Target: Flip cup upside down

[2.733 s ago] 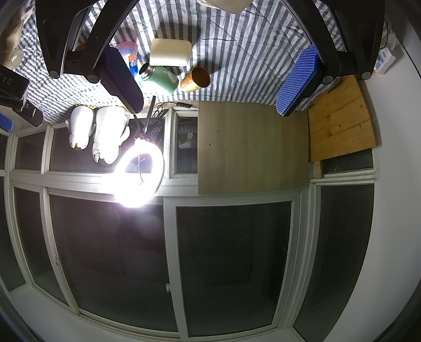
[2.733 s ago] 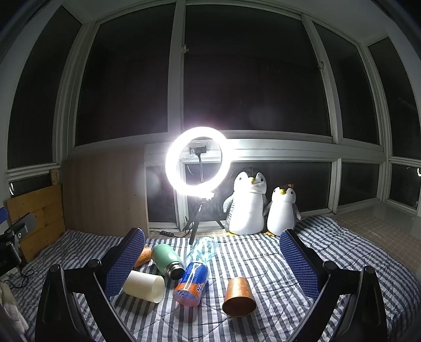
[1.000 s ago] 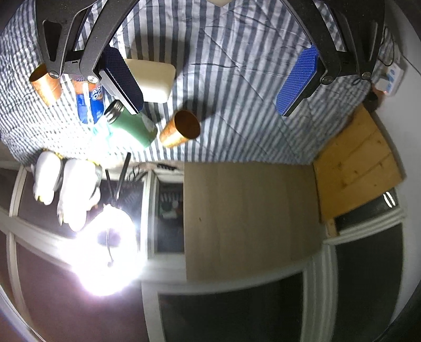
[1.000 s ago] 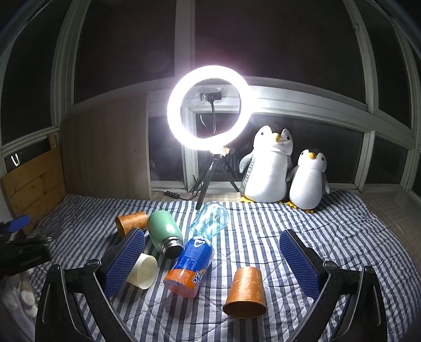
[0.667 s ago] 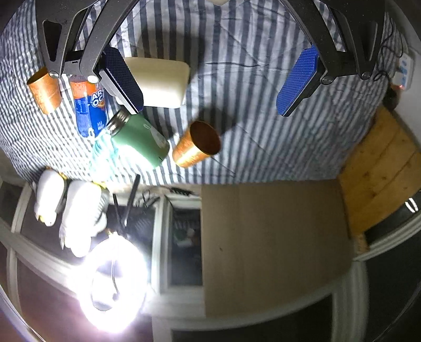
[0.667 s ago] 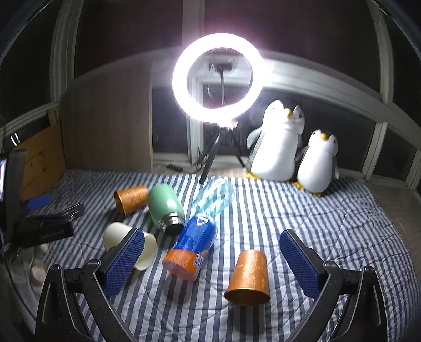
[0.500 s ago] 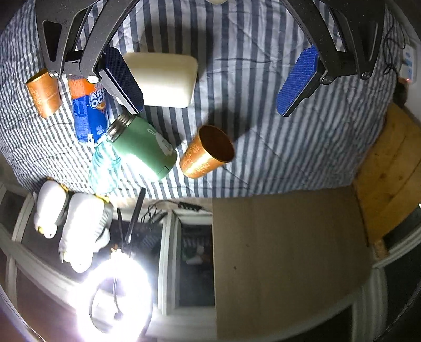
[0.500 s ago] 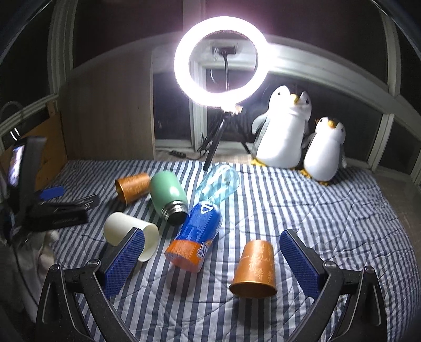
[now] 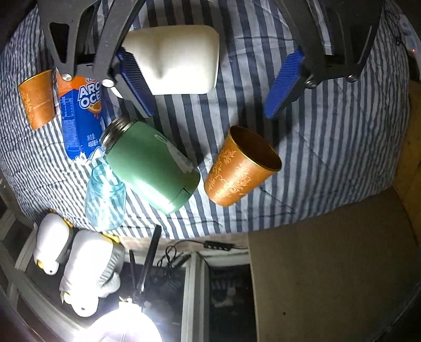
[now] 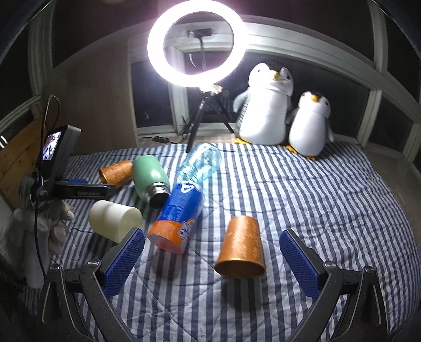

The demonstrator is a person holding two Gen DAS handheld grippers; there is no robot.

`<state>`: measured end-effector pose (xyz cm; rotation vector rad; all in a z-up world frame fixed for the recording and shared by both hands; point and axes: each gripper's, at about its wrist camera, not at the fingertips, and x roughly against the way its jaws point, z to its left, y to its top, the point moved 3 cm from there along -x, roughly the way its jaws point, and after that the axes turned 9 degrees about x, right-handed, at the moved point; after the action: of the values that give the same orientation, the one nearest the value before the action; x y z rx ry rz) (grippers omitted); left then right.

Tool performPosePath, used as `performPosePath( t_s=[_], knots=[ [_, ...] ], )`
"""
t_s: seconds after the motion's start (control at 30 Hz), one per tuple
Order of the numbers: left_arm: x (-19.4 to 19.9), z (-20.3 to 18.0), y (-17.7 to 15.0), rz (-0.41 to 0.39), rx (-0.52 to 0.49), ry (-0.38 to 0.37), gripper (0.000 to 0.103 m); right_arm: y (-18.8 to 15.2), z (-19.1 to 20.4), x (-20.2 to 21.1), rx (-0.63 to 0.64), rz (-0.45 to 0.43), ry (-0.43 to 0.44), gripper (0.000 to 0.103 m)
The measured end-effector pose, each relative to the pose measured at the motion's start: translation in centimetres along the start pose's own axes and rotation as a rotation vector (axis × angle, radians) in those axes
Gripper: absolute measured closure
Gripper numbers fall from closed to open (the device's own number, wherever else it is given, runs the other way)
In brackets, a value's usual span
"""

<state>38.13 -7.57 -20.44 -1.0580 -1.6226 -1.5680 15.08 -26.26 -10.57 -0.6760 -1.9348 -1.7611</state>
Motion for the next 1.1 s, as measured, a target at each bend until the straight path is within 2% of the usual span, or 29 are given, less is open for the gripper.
performPosePath(
  t_s=[0.17,0.4,0.7,0.9,1.03,1.1],
  knots=[
    [-1.6,0.3,0.1,0.077,-0.018,-0.037,0.024,-0.4,-0.2,0.0,-0.014,0.009,-0.001,0.002],
    [-2.0,1.1,-1.1,0.133,-0.003,-0.065,0.024,-0.2,0.8,0.3,0.000,0.000,0.012,0.002],
    [-1.3,1.7,-6.1,0.188,0.044,-0.136,0.024,-0.4,1.9,0.3,0.016,0.003,0.043,0.002],
    [-0.2,2.1,-8.6,0.163,0.098,-0.179,0.024,-0.6,2.7,0.0,0.031,0.021,0.081,0.002],
    [0.7,2.4,-9.7,0.172,0.122,-0.242,0.024,-0.6,3.6,-0.3,0.060,0.041,0.127,0.002],
    [1.0,2.5,-10.3,0.174,0.126,-0.240,0.024,-0.5,4.1,-0.4,0.077,0.050,0.150,0.002]
  ],
)
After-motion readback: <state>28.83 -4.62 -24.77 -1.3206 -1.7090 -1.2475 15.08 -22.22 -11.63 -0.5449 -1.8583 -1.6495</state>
